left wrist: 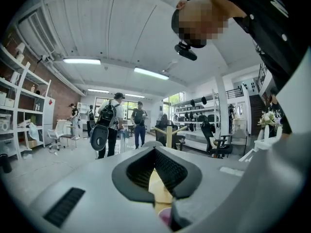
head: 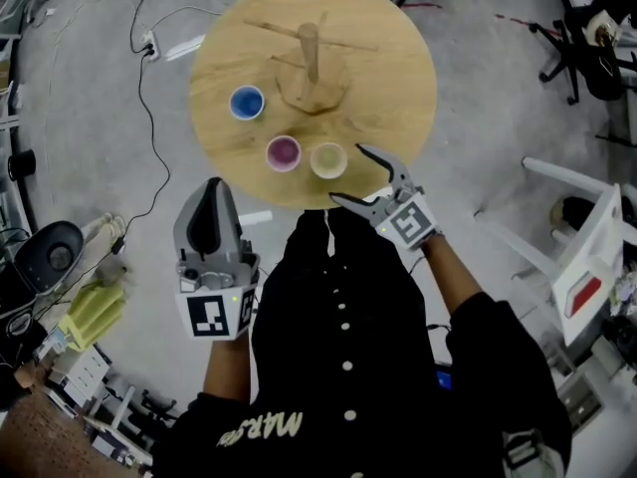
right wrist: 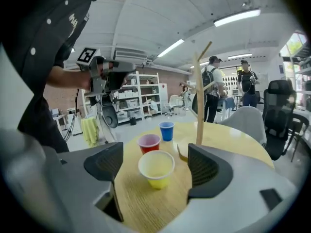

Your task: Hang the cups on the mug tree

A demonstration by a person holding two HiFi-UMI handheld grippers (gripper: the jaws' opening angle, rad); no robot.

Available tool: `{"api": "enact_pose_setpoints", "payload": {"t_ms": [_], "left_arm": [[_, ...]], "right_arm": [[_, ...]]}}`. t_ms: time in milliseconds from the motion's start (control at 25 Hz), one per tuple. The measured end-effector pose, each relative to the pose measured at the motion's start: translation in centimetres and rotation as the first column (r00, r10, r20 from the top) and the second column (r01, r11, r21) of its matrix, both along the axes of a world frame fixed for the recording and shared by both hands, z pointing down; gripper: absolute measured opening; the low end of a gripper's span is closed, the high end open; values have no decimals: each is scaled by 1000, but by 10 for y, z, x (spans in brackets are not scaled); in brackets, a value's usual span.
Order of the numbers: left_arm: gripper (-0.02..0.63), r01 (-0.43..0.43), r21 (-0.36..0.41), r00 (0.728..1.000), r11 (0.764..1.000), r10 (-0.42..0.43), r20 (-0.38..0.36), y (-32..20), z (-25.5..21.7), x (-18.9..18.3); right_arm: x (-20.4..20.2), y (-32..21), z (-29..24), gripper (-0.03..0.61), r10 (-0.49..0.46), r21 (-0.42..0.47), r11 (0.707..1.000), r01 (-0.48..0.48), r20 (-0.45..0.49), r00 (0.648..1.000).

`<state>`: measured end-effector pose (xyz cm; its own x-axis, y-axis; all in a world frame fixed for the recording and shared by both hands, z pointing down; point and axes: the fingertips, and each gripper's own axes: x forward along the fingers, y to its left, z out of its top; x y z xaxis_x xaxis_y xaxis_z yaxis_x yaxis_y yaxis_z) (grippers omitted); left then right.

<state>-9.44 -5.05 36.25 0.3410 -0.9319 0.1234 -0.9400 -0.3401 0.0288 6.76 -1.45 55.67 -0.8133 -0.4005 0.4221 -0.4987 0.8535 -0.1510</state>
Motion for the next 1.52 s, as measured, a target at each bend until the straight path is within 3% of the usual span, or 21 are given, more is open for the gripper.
{"api": "enact_pose_setpoints", "payload": {"t_ms": [200, 560, 760, 1040, 1280, 1520], "left_arm": [[-5, -12, -16, 1000, 1000, 12, 18, -2, 19, 5], [-5, 10, -49, 999, 999, -12, -53, -9, 47, 8], [-5, 15, -98, 999, 995, -18, -36, -4, 68, 3], [-5, 16, -102, 999, 995, -19, -31, -5, 73, 0], [-5, 13, -98, 999, 995, -17, -35, -6, 73, 0], [-5, 12, -107, 999, 994, -16, -32, -7, 71, -2]], "right_arm": [[-5, 2, 59, 410, -81, 22, 996, 85, -137, 987], [-17, -4, 115, 394, -147, 18, 987, 158, -283, 948], [-27, -6, 132, 380, -176, 0, 983, 184, -300, 938], [-27, -11, 142, 345, -169, 6, 983, 181, -329, 929], [-25, -15, 143, 249, -152, 30, 985, 173, -342, 927], [-28, -13, 142, 308, -164, 25, 983, 184, -348, 923]]}}
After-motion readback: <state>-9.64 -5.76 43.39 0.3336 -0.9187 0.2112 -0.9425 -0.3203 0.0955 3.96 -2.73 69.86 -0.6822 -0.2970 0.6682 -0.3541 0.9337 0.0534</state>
